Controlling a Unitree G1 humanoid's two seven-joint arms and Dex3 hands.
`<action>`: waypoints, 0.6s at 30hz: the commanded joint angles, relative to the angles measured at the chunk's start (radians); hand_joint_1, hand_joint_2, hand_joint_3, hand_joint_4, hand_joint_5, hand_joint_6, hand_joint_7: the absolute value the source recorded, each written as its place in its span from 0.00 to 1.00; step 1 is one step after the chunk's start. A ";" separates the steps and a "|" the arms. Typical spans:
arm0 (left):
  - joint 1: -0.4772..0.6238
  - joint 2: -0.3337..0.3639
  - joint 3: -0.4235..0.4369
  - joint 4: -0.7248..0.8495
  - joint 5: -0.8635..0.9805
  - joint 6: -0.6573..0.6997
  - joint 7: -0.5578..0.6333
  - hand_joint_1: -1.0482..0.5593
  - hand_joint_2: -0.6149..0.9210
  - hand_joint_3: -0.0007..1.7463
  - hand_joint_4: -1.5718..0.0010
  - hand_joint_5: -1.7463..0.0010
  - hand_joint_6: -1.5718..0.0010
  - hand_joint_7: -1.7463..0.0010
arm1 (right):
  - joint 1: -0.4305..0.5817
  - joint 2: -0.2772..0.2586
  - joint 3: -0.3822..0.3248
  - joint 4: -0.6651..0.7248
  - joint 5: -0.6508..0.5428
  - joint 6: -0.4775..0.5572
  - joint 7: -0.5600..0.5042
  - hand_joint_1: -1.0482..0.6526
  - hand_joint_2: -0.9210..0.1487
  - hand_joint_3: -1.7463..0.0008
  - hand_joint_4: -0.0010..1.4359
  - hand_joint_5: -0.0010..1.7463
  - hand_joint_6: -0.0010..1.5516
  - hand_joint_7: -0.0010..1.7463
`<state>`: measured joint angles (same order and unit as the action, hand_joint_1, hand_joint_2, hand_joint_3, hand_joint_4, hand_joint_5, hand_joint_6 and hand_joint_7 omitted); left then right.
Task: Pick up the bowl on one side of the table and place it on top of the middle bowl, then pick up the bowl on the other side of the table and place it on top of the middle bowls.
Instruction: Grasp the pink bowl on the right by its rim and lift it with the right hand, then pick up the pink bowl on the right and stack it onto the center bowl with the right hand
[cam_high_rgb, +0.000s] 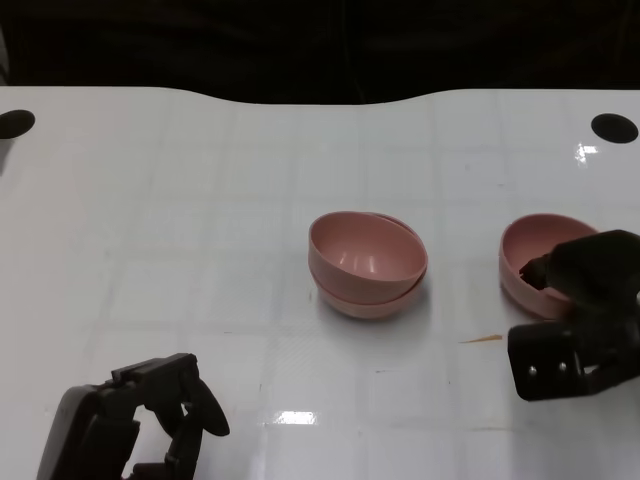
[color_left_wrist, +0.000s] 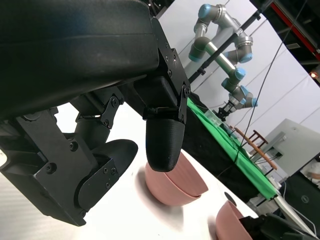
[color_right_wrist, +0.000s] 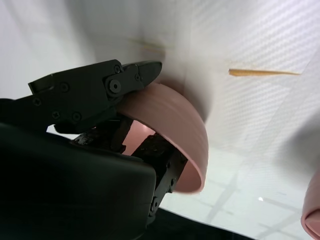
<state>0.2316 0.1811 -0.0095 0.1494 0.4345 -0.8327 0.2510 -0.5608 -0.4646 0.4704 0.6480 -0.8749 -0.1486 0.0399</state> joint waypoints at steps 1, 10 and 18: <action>0.004 0.011 0.004 -0.011 0.000 0.010 -0.003 0.61 0.58 0.87 0.43 0.05 0.46 0.17 | -0.021 -0.008 0.016 0.078 -0.016 -0.045 -0.139 0.54 0.01 0.99 0.57 0.93 0.67 0.42; 0.002 0.011 0.001 -0.009 -0.006 0.013 -0.006 0.62 0.57 0.88 0.43 0.05 0.46 0.17 | -0.026 -0.029 -0.031 -0.023 0.032 -0.072 -0.227 0.55 0.01 0.94 0.59 1.00 0.58 0.63; 0.001 0.011 0.000 -0.009 0.003 0.017 -0.002 0.62 0.58 0.87 0.43 0.04 0.46 0.17 | -0.033 -0.026 -0.058 -0.137 0.068 -0.082 -0.188 0.54 0.05 0.90 0.62 0.99 0.69 0.44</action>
<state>0.2305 0.1814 -0.0119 0.1444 0.4346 -0.8214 0.2494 -0.5877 -0.4699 0.4323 0.5251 -0.8190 -0.2238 -0.1513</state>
